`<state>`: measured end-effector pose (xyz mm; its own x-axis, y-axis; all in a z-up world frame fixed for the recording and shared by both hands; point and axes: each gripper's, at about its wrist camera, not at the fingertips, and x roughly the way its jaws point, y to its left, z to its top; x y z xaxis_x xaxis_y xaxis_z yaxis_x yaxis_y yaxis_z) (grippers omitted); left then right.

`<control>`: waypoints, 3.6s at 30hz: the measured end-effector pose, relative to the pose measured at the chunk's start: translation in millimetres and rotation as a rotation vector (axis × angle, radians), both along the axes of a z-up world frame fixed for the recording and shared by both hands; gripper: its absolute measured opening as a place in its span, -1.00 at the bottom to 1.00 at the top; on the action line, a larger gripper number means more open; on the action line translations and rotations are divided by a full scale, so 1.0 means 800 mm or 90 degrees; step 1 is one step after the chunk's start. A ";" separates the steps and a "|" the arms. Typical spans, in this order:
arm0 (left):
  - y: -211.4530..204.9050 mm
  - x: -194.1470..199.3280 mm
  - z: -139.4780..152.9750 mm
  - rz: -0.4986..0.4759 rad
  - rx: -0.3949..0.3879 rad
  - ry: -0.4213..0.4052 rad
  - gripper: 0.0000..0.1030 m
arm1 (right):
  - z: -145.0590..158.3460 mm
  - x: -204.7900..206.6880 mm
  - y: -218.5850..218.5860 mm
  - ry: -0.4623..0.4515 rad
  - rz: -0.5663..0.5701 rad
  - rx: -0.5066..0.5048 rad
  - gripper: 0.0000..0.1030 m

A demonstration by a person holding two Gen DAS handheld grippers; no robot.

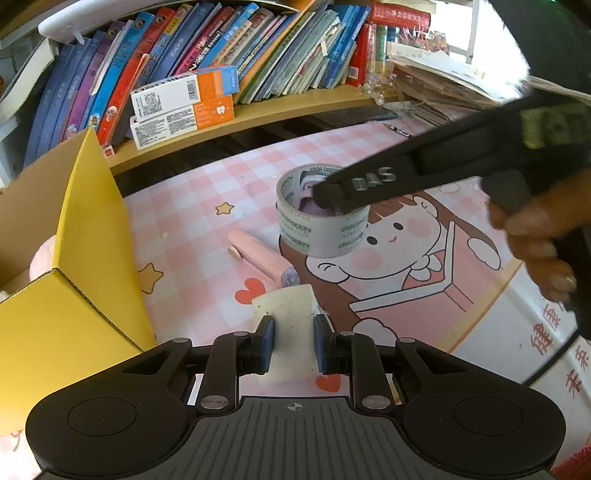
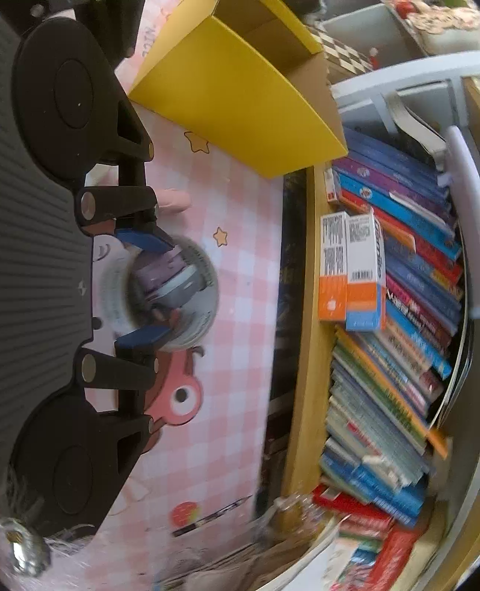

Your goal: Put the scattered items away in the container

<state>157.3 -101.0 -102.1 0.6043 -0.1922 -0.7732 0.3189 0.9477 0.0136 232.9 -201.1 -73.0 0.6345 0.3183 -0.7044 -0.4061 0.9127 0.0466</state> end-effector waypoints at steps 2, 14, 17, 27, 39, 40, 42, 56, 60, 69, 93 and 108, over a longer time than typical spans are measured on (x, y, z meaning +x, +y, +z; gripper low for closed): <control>0.000 0.000 -0.001 -0.001 0.000 0.001 -0.59 | -0.003 0.005 0.009 -0.003 0.013 -0.030 -0.19; 0.003 0.002 -0.003 -0.002 -0.006 0.004 -0.60 | -0.012 0.018 0.014 -0.015 0.031 -0.051 -0.31; 0.004 0.002 -0.001 0.000 -0.008 0.002 -0.60 | -0.005 0.013 0.010 -0.032 0.024 -0.045 -0.31; 0.007 -0.008 0.014 0.003 -0.014 -0.020 -0.63 | 0.025 0.000 0.002 -0.068 0.007 -0.022 -0.32; 0.012 -0.028 0.038 0.005 -0.022 -0.050 -0.63 | 0.051 -0.031 -0.012 -0.084 -0.007 -0.016 -0.34; 0.012 -0.030 0.041 0.005 -0.023 -0.054 -0.63 | 0.053 -0.034 -0.013 -0.084 -0.008 -0.015 -0.34; 0.013 -0.035 0.046 0.004 -0.024 -0.061 -0.63 | 0.055 -0.041 -0.014 -0.084 -0.011 -0.013 -0.35; 0.025 -0.076 0.077 0.015 -0.036 -0.110 -0.63 | 0.057 -0.101 -0.019 -0.048 -0.011 -0.006 -0.92; 0.029 -0.085 0.080 0.020 -0.040 -0.113 -0.63 | 0.055 -0.115 -0.019 -0.031 -0.008 -0.004 -0.91; 0.036 -0.086 0.077 0.030 -0.040 -0.102 -0.63 | 0.037 -0.120 0.004 0.006 0.027 -0.007 -0.37; 0.046 -0.061 0.045 0.055 -0.037 -0.033 -0.63 | -0.017 -0.051 0.046 0.071 0.077 -0.026 -0.12; 0.047 -0.064 0.051 0.051 -0.040 -0.045 -0.63 | -0.012 -0.058 0.044 0.069 0.078 -0.031 -0.30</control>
